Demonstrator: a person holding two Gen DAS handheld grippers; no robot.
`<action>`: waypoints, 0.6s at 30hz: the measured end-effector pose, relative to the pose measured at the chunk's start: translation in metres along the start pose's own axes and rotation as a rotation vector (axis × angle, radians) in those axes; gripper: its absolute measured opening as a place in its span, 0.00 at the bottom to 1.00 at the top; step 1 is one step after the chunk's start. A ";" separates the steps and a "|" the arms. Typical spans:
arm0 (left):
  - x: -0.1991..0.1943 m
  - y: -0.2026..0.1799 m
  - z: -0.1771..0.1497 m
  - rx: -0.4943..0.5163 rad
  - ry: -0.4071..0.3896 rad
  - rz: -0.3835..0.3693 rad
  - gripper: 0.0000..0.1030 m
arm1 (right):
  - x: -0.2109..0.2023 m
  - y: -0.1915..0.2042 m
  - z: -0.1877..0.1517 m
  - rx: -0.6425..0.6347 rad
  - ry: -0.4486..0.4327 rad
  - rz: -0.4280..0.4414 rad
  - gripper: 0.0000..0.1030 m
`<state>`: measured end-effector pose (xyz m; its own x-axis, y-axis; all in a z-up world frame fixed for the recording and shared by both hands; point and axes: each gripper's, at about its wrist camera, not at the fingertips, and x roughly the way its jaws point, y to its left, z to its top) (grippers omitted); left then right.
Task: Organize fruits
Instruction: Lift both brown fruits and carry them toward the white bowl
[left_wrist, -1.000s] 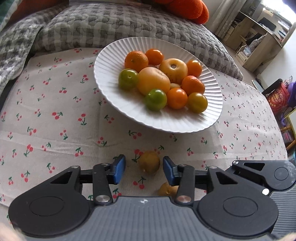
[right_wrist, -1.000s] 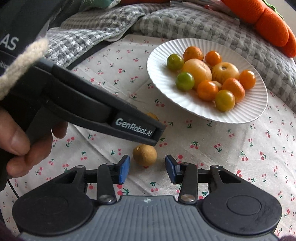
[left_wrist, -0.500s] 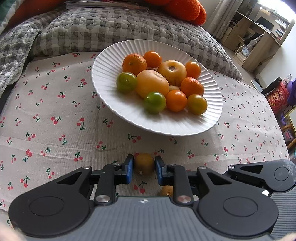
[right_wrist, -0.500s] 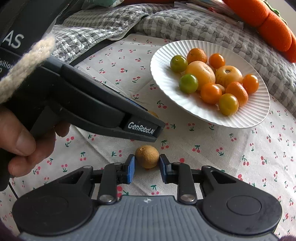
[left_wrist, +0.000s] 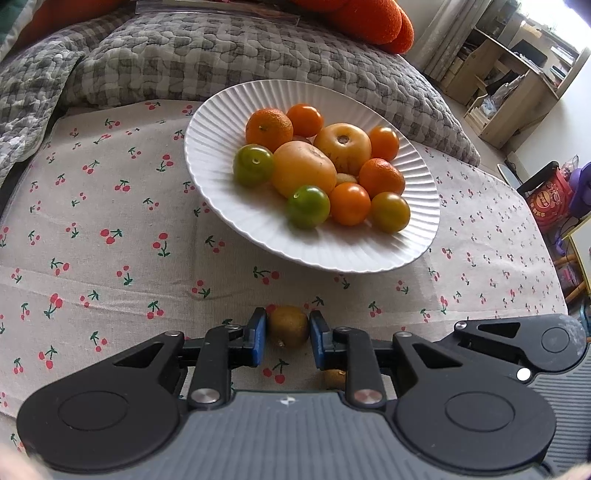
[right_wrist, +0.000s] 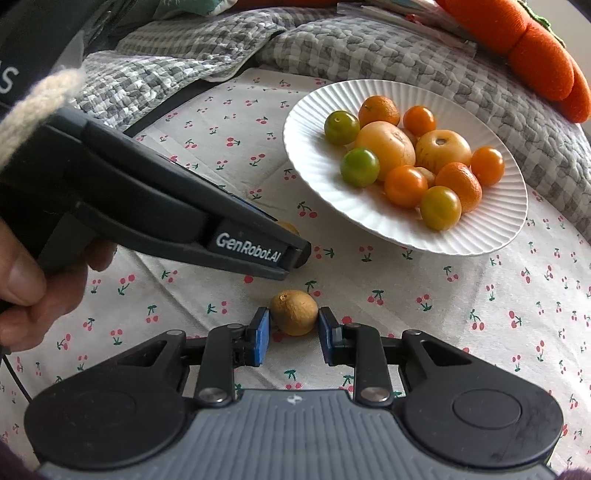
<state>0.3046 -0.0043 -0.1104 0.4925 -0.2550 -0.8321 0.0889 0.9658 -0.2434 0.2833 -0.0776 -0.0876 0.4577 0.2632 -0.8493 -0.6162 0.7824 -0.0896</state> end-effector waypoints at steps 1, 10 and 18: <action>-0.001 0.000 0.000 0.000 -0.001 -0.001 0.19 | -0.001 0.000 0.000 0.002 -0.001 -0.002 0.24; -0.006 0.000 0.001 -0.005 -0.003 -0.012 0.19 | -0.007 -0.005 -0.001 0.017 -0.015 -0.021 0.24; -0.009 -0.004 0.001 0.006 -0.002 -0.026 0.19 | -0.012 -0.006 0.001 0.028 -0.029 -0.029 0.24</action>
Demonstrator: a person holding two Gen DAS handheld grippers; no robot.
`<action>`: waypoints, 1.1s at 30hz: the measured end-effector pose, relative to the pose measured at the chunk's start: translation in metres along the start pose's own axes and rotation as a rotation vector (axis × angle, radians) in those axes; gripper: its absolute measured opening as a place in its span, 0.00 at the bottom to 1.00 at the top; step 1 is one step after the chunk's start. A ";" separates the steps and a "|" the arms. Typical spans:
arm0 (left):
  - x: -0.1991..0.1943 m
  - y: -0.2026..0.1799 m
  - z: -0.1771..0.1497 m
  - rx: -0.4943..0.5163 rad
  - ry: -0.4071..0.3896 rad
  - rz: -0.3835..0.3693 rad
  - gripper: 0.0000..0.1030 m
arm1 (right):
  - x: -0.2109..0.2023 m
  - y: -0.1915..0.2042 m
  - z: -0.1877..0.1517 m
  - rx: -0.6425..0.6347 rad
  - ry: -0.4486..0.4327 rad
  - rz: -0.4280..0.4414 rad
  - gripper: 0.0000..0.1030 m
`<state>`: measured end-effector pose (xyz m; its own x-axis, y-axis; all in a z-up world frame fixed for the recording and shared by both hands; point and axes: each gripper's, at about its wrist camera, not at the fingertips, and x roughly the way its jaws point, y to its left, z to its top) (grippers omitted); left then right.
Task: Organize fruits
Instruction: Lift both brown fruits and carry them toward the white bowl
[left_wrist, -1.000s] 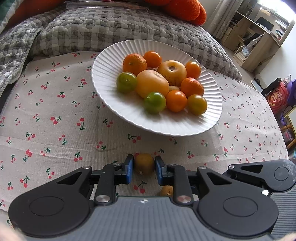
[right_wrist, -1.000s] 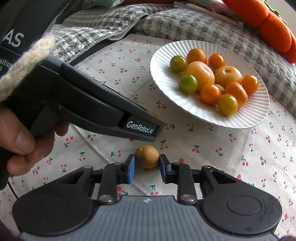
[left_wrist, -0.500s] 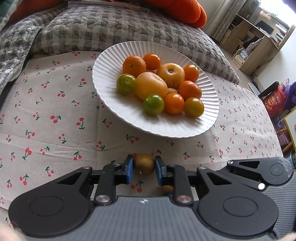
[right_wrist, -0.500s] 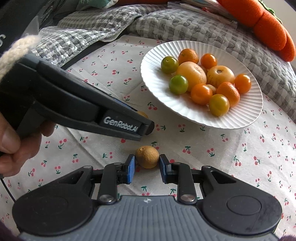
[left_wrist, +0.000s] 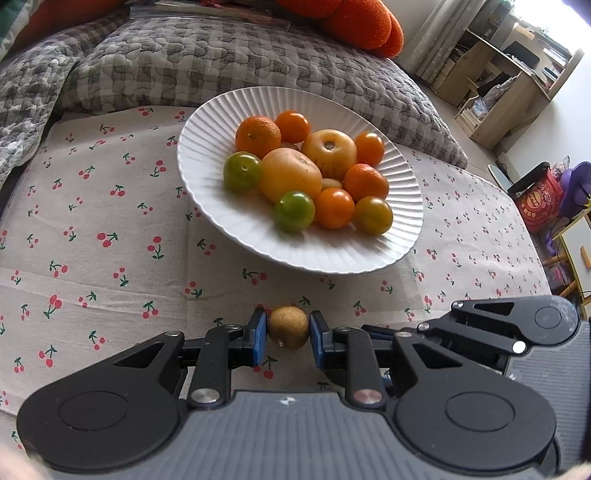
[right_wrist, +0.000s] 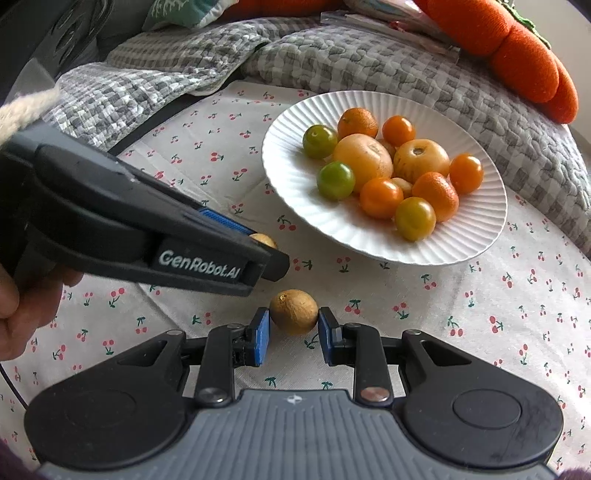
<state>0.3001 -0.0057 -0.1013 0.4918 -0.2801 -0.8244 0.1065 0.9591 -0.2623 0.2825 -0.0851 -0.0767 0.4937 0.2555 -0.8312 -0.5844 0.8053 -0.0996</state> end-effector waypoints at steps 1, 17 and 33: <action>0.000 0.000 0.000 0.001 0.000 0.000 0.19 | -0.001 -0.002 0.000 0.004 -0.002 -0.002 0.24; -0.034 0.001 0.006 -0.039 -0.041 -0.084 0.19 | -0.033 -0.016 0.006 0.040 -0.068 0.021 0.24; -0.053 0.017 0.024 -0.106 -0.131 -0.096 0.19 | -0.047 -0.040 0.016 0.126 -0.176 -0.020 0.24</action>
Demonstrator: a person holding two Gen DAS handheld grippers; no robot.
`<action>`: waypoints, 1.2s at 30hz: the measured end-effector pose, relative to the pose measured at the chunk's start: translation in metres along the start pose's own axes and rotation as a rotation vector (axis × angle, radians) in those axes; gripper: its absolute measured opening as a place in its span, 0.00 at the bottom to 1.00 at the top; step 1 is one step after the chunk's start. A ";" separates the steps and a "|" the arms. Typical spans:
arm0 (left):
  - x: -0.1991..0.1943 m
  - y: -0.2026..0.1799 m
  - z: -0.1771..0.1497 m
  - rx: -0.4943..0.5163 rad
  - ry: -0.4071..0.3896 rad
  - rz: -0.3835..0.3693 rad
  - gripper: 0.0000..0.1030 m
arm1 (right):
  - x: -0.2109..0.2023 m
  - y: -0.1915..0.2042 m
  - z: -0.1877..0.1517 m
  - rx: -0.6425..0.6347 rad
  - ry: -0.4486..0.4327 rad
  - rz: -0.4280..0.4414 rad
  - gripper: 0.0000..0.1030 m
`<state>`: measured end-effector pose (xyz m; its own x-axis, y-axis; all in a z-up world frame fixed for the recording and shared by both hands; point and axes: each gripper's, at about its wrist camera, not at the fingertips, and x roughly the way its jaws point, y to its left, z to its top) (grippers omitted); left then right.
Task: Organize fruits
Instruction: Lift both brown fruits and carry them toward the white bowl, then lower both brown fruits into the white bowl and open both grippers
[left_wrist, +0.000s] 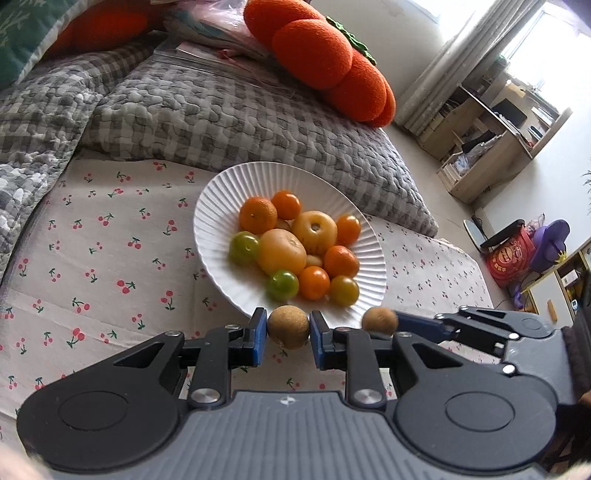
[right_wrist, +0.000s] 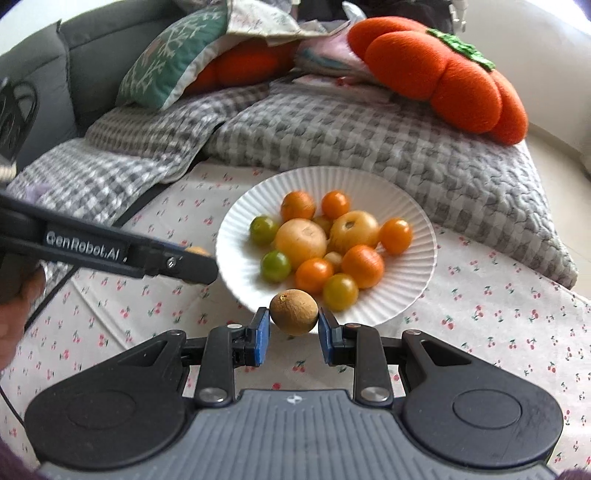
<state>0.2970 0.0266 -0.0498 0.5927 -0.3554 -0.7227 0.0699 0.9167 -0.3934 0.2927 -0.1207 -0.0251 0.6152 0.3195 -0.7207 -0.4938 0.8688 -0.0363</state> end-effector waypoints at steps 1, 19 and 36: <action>0.000 0.001 0.000 -0.003 -0.002 0.000 0.19 | 0.000 -0.002 0.001 0.005 -0.006 -0.004 0.24; 0.011 0.008 0.023 -0.052 -0.042 -0.011 0.19 | 0.006 -0.061 0.017 0.252 -0.094 -0.014 0.24; 0.056 0.018 0.027 -0.074 -0.001 0.030 0.20 | 0.040 -0.098 0.014 0.446 -0.045 0.031 0.25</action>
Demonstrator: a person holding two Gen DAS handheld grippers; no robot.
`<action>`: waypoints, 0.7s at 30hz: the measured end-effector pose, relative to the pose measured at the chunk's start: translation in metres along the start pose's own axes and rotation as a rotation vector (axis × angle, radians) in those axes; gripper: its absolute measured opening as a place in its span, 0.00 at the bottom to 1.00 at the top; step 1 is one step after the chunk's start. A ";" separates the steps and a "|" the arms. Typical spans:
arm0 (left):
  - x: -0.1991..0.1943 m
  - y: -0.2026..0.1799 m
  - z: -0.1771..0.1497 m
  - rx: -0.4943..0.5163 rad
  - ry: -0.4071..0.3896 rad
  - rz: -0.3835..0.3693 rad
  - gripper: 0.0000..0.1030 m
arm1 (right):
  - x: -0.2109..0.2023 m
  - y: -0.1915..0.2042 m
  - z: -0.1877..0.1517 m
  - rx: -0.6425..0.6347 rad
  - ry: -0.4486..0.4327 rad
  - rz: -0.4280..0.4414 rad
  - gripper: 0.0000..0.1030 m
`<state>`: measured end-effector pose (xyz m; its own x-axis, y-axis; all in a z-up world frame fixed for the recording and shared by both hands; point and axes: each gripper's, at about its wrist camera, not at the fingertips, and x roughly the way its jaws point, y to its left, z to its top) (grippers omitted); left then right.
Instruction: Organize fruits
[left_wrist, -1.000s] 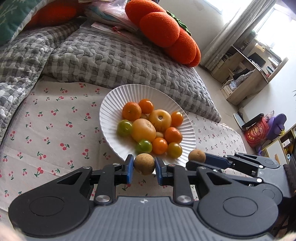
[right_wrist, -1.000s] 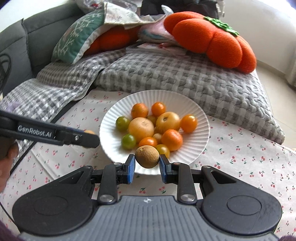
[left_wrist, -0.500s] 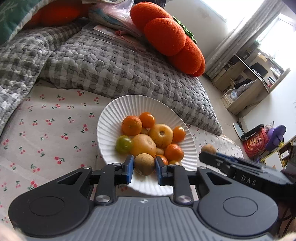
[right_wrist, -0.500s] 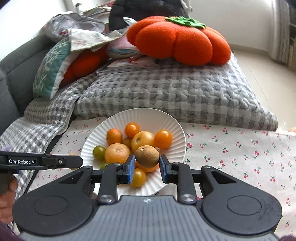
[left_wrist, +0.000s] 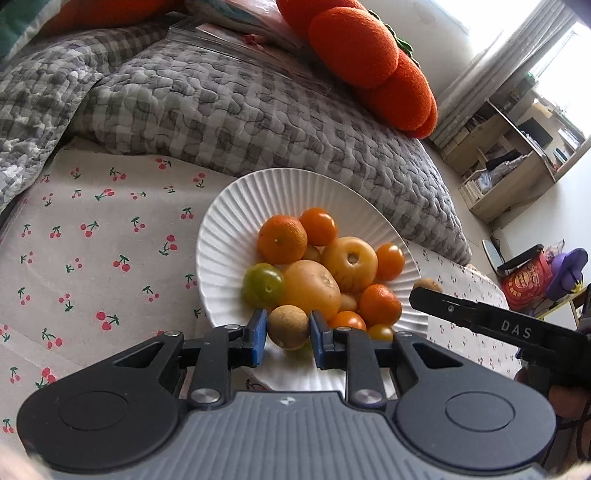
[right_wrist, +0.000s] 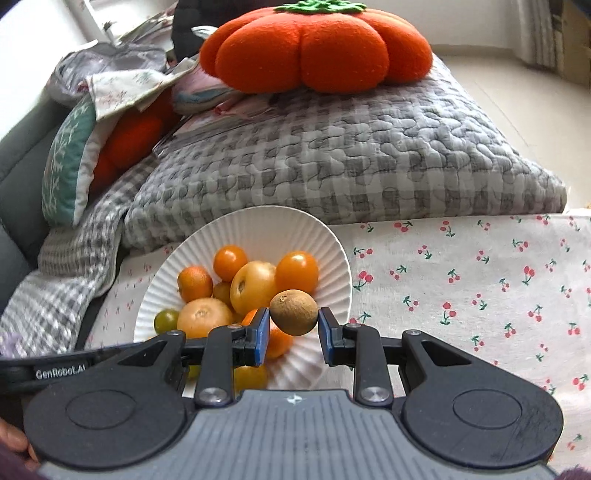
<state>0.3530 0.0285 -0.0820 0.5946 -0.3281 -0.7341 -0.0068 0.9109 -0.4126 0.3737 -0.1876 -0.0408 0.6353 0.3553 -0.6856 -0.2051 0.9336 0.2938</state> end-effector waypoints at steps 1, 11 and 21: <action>0.000 0.000 0.000 0.003 -0.001 -0.001 0.20 | 0.002 -0.001 0.000 0.008 0.001 -0.003 0.25; -0.008 0.007 0.006 -0.042 -0.019 -0.023 0.23 | -0.004 -0.011 0.004 0.091 -0.048 0.033 0.28; -0.035 0.002 0.009 -0.039 -0.073 0.004 0.27 | -0.018 -0.004 -0.003 0.068 -0.054 0.004 0.28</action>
<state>0.3395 0.0438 -0.0527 0.6518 -0.3043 -0.6947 -0.0395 0.9011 -0.4317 0.3603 -0.1973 -0.0317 0.6740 0.3539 -0.6484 -0.1571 0.9264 0.3423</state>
